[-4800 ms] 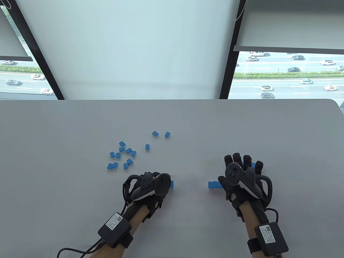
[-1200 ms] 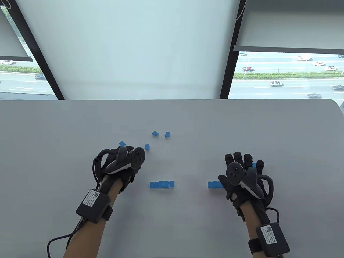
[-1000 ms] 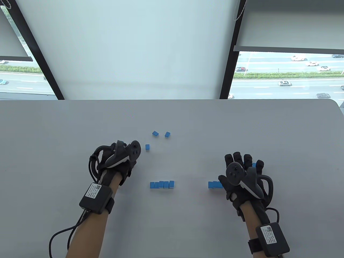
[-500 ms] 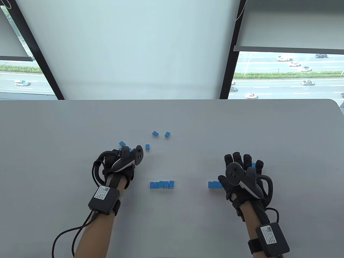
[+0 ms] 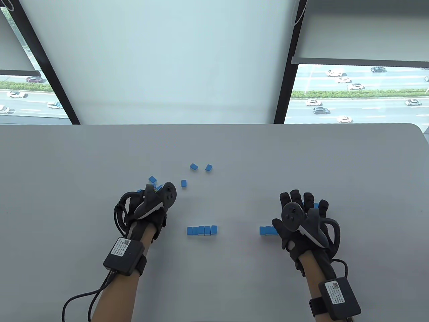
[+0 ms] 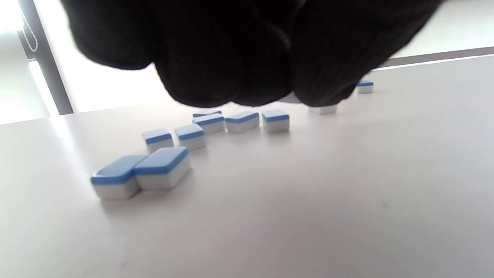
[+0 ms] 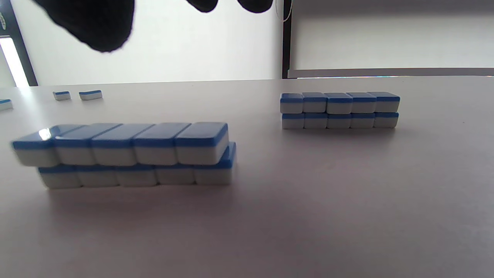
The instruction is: Build mahjong tile wall
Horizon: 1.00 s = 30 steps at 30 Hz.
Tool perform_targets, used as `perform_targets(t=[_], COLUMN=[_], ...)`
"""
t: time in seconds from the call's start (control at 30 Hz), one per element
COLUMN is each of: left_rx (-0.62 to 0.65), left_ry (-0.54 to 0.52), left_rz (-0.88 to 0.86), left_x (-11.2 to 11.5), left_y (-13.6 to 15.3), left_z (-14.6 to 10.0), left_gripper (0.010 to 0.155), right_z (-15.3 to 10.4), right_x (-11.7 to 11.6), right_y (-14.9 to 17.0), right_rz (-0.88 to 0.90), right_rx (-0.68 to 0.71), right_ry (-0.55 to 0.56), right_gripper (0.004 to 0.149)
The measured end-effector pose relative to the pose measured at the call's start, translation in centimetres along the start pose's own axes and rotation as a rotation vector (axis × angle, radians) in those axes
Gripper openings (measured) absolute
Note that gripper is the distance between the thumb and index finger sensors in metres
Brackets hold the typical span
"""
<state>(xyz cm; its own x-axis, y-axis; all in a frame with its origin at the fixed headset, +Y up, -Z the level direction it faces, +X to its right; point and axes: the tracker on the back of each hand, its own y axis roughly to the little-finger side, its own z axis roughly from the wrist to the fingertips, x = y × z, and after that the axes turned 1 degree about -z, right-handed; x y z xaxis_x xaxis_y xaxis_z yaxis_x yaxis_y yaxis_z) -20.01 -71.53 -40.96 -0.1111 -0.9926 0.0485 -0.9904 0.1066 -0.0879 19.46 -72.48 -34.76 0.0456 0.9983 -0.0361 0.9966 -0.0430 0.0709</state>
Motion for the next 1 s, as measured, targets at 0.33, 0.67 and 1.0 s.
perform_targets(t=[0.33, 0.67, 1.0], left_rx=[0.182, 0.290, 0.333], left_ry=[-0.174, -0.065, -0.033], left_rz=[-0.144, -0.128, -0.065], left_x=[-1.2, 1.4, 2.4], left_y=[-2.5, -5.1, -6.9], left_z=[-5.0, -5.3, -5.3], left_gripper=[0.061, 0.060, 0.059], right_z=[0.0, 0.0, 0.0], right_x=[0.1, -0.1, -0.1], right_y=[0.0, 0.1, 0.1], right_rz=[0.000, 0.001, 0.000], right_rx=[-0.003, -0.012, -0.014], right_ry=[0.015, 0.000, -0.004], right_gripper=[0.080, 0.080, 0.080])
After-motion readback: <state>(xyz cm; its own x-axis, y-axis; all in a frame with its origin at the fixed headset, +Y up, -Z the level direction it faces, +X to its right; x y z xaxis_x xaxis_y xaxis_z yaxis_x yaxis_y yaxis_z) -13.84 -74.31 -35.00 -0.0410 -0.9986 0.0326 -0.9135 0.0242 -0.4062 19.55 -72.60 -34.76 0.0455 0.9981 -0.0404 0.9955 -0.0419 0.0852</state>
